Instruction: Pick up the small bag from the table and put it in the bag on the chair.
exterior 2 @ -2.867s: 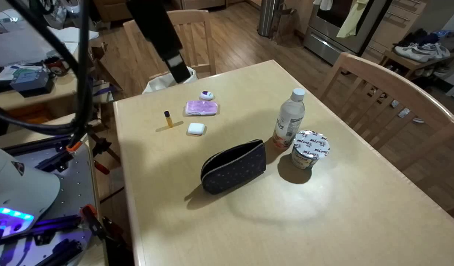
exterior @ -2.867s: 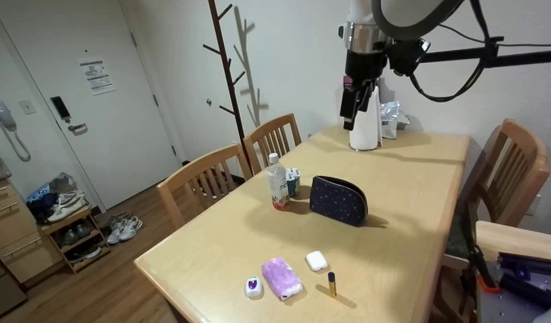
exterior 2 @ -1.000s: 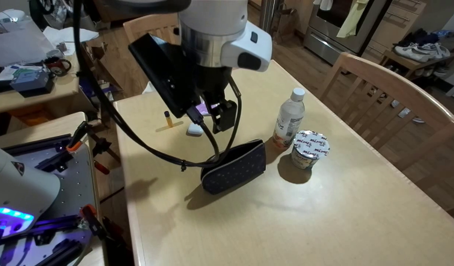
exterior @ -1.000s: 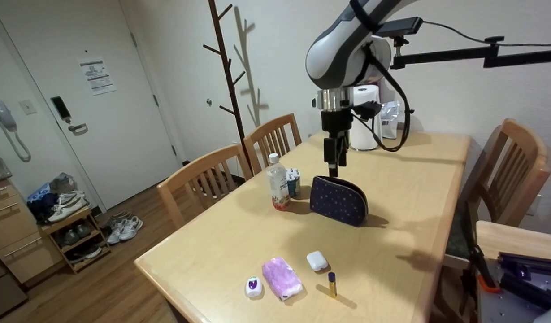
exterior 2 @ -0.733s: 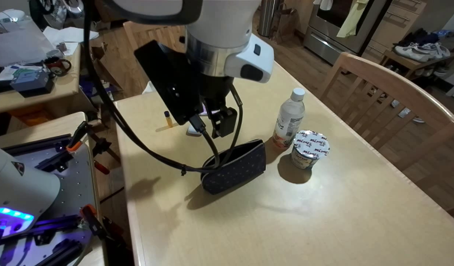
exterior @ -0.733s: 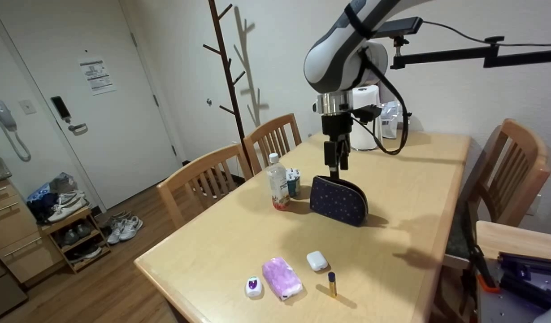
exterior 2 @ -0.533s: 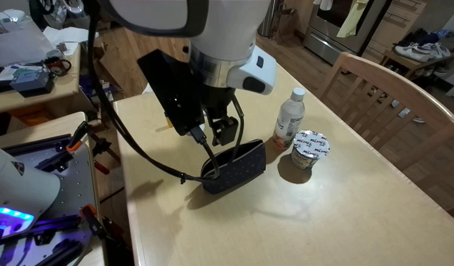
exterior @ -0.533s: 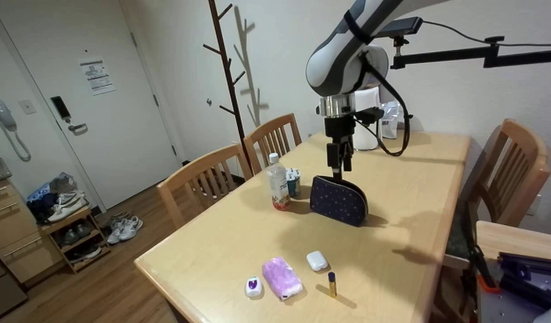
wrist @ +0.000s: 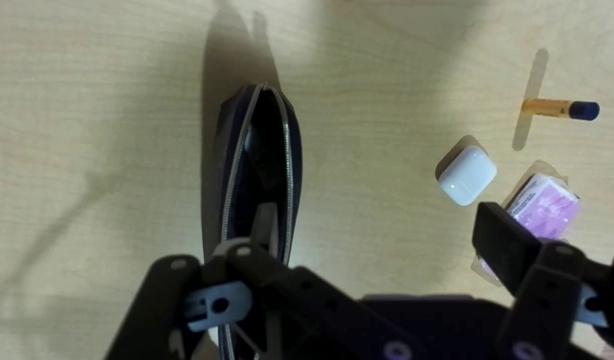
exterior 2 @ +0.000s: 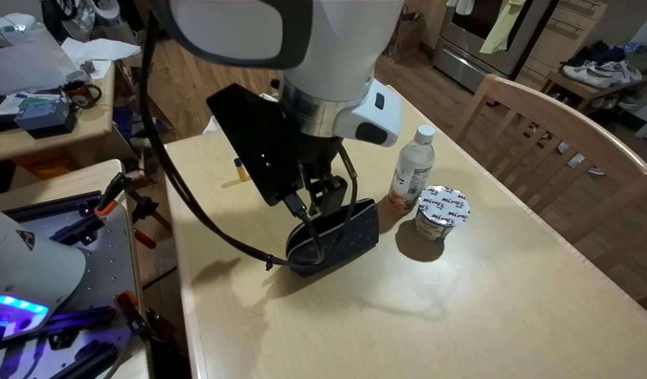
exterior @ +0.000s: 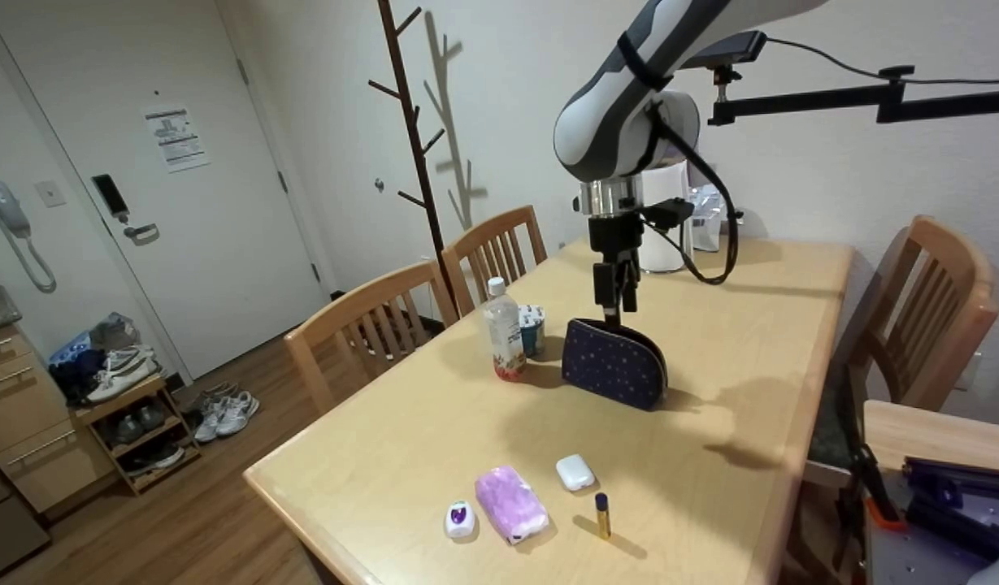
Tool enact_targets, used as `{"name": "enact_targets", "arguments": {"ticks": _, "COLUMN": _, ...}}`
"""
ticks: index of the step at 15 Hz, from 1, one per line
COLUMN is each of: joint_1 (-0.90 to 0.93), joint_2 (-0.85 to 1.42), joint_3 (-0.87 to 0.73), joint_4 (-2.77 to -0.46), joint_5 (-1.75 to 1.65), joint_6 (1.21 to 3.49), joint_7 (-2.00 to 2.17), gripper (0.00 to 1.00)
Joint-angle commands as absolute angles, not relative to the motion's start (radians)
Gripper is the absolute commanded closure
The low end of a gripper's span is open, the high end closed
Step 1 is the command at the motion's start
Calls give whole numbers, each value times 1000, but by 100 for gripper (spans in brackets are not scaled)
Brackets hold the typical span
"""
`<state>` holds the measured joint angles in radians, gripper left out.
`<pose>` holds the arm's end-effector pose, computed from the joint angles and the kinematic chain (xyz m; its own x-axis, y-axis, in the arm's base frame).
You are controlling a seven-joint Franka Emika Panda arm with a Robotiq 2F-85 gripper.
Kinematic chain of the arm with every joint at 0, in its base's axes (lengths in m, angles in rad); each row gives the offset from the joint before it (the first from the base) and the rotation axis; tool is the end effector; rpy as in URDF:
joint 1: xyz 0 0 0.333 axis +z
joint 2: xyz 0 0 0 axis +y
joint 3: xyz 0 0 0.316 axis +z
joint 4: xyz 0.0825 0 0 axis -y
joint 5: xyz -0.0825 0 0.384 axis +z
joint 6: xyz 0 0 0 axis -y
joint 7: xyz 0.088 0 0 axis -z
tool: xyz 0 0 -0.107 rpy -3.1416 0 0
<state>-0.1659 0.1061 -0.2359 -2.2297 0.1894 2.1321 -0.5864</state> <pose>0.4770 -0.1936 0.3113 0.9912 0.0771 -0.1078 0.0536 -0.9771 -0.2059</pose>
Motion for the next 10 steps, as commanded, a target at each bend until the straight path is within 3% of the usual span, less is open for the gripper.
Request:
{"name": "enact_targets", "arguments": {"ticks": 1, "joint_1": -192, "joint_2": 127, "joint_3": -204, "joint_4": -2214, "joint_5": 206, "joint_6": 2122, "joint_7": -610, "gripper": 0}}
{"name": "enact_targets", "arguments": {"ticks": 10, "joint_1": -203, "joint_2": 212, "joint_3": -169, "joint_4": -2213, "joint_5": 196, "joint_6": 2130, "joint_7": -631, "gripper": 0}}
